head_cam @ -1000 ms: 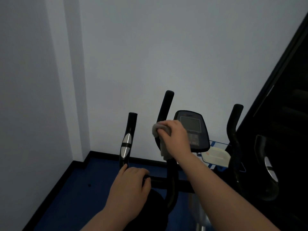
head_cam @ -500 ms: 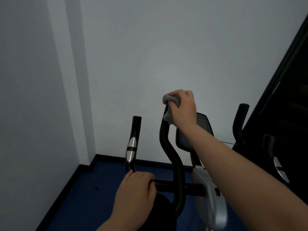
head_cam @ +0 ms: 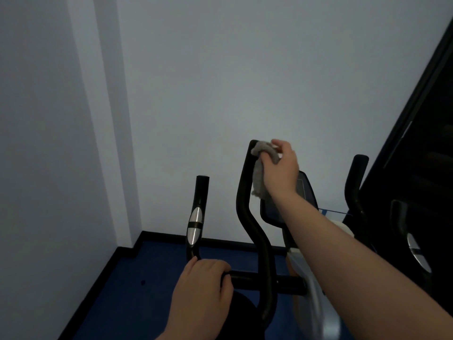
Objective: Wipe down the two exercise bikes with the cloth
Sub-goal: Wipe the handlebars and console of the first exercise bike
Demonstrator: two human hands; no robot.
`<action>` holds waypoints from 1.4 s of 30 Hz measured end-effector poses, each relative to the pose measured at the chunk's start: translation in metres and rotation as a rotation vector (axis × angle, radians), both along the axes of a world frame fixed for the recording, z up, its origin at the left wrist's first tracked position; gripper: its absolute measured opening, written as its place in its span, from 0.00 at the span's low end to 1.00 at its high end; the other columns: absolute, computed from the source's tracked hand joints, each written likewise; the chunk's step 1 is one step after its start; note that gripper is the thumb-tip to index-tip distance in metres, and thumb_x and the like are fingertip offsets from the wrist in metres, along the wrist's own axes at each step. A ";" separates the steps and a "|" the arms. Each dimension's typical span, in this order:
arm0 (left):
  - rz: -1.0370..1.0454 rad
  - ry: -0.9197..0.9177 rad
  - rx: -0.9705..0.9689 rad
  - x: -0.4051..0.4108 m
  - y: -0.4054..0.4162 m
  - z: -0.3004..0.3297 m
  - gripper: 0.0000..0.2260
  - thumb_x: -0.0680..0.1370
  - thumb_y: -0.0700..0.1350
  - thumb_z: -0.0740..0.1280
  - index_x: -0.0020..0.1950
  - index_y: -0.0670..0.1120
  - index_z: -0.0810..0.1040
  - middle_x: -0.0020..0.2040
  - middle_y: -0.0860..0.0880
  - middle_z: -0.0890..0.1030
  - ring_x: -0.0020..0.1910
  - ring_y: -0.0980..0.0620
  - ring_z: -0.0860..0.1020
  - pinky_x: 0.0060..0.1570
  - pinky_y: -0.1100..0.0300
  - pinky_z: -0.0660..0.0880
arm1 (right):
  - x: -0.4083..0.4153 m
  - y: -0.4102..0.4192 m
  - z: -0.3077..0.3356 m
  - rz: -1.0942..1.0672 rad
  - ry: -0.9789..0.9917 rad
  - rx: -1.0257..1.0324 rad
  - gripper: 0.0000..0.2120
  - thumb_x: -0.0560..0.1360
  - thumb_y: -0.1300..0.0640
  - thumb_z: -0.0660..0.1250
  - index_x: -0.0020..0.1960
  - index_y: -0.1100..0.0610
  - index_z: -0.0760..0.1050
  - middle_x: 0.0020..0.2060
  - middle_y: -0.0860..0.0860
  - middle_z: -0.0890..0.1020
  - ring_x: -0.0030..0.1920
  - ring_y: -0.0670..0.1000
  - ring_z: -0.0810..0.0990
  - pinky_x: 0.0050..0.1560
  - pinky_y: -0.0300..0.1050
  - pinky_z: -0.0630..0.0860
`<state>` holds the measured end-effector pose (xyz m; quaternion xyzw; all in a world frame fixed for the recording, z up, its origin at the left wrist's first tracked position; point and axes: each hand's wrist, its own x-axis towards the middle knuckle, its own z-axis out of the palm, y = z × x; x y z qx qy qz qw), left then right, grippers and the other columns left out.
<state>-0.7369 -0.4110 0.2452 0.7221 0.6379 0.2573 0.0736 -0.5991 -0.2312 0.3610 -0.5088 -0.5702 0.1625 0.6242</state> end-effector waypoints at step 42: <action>-0.031 -0.180 0.099 -0.002 -0.008 0.000 0.07 0.80 0.49 0.60 0.53 0.56 0.77 0.46 0.63 0.75 0.47 0.65 0.68 0.67 0.72 0.53 | -0.005 -0.012 -0.004 0.089 -0.855 -0.137 0.10 0.76 0.50 0.66 0.53 0.51 0.81 0.55 0.48 0.74 0.51 0.50 0.75 0.49 0.47 0.73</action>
